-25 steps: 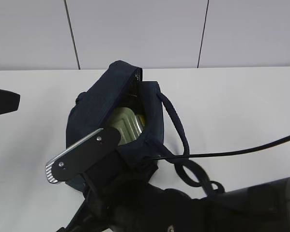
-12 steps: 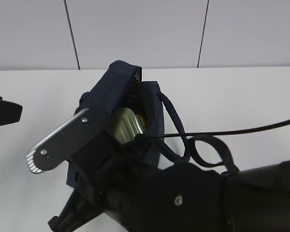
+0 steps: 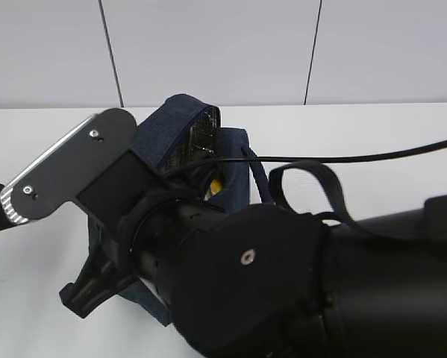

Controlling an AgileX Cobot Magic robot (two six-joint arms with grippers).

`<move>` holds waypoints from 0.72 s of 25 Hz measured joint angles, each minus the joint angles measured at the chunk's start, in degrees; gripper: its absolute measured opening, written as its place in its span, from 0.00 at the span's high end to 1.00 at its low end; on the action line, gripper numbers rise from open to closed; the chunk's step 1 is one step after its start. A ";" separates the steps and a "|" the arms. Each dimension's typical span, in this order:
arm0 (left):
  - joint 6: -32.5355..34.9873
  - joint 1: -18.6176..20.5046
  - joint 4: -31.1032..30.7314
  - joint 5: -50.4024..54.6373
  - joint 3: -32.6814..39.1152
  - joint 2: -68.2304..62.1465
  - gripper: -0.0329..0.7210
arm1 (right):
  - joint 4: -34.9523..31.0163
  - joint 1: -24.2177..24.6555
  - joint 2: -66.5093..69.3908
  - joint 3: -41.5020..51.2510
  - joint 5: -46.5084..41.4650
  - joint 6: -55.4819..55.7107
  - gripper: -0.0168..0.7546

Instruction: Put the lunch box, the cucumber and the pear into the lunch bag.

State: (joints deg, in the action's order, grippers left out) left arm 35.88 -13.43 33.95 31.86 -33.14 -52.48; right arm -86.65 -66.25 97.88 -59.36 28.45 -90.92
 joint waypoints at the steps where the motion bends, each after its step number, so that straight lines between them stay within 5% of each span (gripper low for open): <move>1: 1.19 0.00 0.28 -0.59 0.04 -0.27 0.52 | -0.24 0.00 0.00 -0.12 0.00 -0.31 0.98; 5: 11.10 0.00 5.75 -1.15 0.04 -3.43 0.52 | -0.69 0.00 0.00 -0.24 -0.53 -0.62 0.98; 10: 37.28 0.00 23.01 1.75 0.11 -9.59 0.52 | -0.91 0.00 0.00 -0.24 -0.56 -0.62 0.98; 18: 57.61 0.00 39.24 1.31 4.26 -15.99 0.51 | -1.06 0.00 0.00 -0.33 -0.66 -0.78 0.98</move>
State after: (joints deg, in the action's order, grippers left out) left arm 93.48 -13.43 73.19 33.16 -28.88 -68.47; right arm -87.72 -66.25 97.88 -59.69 27.79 -91.69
